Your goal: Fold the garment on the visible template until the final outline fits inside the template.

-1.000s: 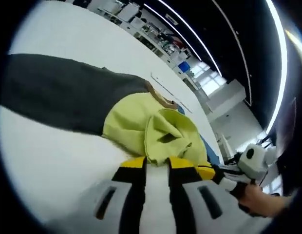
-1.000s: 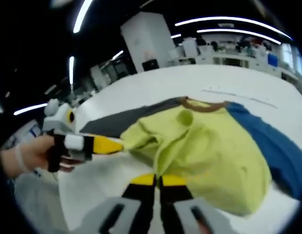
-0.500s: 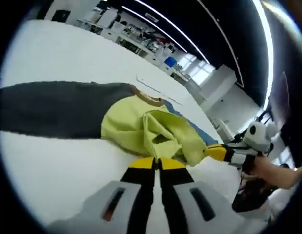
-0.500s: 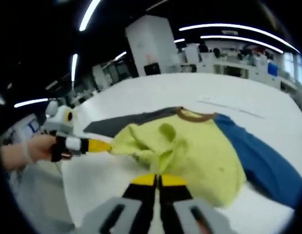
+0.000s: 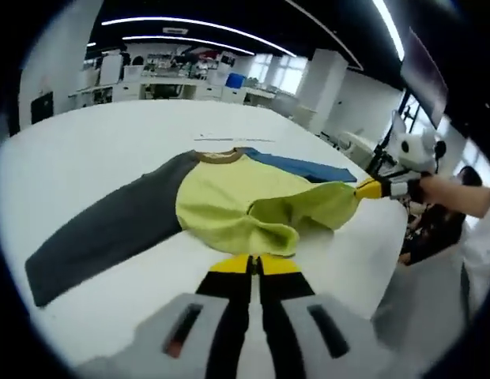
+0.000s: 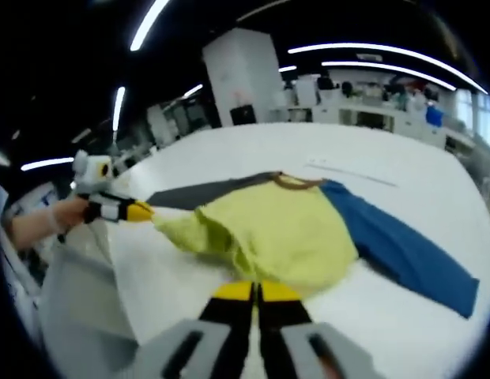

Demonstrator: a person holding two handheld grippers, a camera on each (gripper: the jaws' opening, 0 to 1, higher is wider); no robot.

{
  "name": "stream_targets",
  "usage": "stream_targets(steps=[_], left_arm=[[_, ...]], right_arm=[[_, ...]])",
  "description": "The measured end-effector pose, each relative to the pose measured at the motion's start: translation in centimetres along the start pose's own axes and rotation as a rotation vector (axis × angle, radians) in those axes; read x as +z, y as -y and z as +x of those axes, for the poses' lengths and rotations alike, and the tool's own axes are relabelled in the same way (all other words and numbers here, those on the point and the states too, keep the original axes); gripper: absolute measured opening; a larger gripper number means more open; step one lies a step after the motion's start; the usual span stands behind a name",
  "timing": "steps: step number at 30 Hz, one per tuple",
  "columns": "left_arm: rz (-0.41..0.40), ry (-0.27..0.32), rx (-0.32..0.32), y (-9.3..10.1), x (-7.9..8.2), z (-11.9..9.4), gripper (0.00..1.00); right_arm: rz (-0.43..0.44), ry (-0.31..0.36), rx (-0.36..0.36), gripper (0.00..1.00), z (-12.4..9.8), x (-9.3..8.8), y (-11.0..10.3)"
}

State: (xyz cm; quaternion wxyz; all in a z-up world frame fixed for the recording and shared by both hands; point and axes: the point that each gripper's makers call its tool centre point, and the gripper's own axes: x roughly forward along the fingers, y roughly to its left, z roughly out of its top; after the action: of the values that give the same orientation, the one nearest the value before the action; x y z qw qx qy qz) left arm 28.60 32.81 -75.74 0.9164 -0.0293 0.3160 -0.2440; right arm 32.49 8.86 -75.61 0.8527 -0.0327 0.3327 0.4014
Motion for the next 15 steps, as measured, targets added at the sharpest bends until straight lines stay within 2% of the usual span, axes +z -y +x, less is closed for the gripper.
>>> stream_targets(steps=[3, 6, 7, 11, 15], left_arm=[[0.035, -0.016, -0.001, 0.5, -0.2, -1.3, 0.00], [0.126, -0.064, 0.024, -0.2, -0.9, -2.3, 0.00], [0.161, -0.069, 0.016, 0.1, -1.2, -2.6, 0.00], [0.186, -0.099, 0.011, 0.9, -1.9, -3.4, 0.00], [0.284, -0.138, 0.006, 1.6, -2.4, -4.0, 0.00]], right_arm=[[0.011, 0.003, 0.005, 0.00, -0.7, -0.6, 0.0], [0.016, -0.005, 0.015, 0.00, -1.2, -1.4, -0.1], [0.013, -0.010, 0.016, 0.00, -1.4, -1.7, -0.2], [0.023, -0.023, 0.014, 0.00, -2.2, -2.8, -0.2], [0.001, -0.053, 0.026, 0.00, -2.9, -4.0, -0.4]])
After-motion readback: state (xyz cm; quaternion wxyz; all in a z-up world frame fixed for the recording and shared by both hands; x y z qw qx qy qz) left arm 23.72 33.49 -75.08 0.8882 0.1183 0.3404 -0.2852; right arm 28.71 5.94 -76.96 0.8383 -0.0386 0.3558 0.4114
